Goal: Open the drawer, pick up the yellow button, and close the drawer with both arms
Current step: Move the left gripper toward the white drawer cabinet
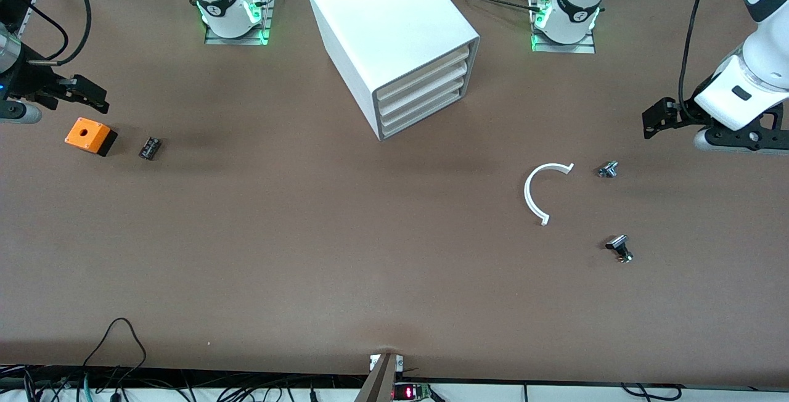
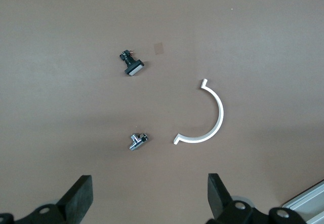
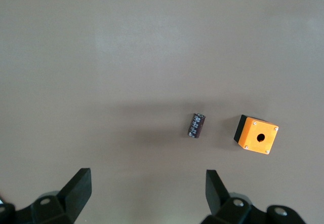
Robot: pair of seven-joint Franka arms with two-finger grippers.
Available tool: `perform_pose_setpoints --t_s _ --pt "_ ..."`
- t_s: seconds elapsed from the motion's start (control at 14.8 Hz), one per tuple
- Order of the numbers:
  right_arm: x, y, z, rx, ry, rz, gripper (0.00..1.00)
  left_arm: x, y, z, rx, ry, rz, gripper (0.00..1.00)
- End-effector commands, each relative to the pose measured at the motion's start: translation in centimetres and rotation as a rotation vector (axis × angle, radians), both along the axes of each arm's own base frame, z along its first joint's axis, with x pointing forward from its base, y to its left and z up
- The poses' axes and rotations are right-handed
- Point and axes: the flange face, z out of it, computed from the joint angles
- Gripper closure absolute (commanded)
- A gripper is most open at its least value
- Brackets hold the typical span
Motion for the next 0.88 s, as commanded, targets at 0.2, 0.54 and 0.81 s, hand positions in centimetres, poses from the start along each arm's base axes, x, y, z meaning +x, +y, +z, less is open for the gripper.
perform_pose_setpoints --t_s 0.2,0.54,0.81 --pt "-0.7 -0.04 0.28 0.014 -0.011 0.009 0.0 1.14 -0.86 1.37 -0.026 0.007 -0.032 0.0" --pt "-0.72 -0.09 0.16 0.018 -0.005 0.013 0.0 1.16 -0.84 1.4 -0.024 0.009 -0.032 0.0" --pt "-0.8 -0.02 0.26 0.016 -0.002 0.017 0.0 1.16 -0.67 1.39 -0.026 0.011 -0.032 0.0"
